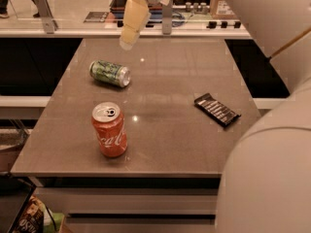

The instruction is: Place green can upright

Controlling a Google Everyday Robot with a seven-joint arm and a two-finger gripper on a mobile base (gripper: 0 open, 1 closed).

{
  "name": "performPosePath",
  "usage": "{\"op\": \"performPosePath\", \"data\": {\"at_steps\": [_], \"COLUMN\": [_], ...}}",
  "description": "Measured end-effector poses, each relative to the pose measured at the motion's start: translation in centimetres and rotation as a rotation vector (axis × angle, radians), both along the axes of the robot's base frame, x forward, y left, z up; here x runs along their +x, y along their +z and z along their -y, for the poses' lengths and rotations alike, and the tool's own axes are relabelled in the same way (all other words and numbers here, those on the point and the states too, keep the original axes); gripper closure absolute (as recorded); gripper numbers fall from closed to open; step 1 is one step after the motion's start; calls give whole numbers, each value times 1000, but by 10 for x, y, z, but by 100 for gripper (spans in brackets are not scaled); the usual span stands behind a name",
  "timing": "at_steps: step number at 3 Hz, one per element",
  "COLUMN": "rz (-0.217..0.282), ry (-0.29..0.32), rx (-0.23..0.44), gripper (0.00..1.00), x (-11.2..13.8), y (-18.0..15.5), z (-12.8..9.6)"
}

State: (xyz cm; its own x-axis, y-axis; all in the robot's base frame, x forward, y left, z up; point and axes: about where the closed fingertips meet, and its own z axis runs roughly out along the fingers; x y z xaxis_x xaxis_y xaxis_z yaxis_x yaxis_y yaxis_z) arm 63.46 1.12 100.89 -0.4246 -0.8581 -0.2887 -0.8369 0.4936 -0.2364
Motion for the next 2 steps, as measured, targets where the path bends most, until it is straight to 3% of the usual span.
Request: {"op": "performPosePath", "data": {"at_steps": [2], "rz": [-66], "ry": [13], "rx": [-62], "gripper": [0], "x": [13], "y": [-46], "z": [-36]}}
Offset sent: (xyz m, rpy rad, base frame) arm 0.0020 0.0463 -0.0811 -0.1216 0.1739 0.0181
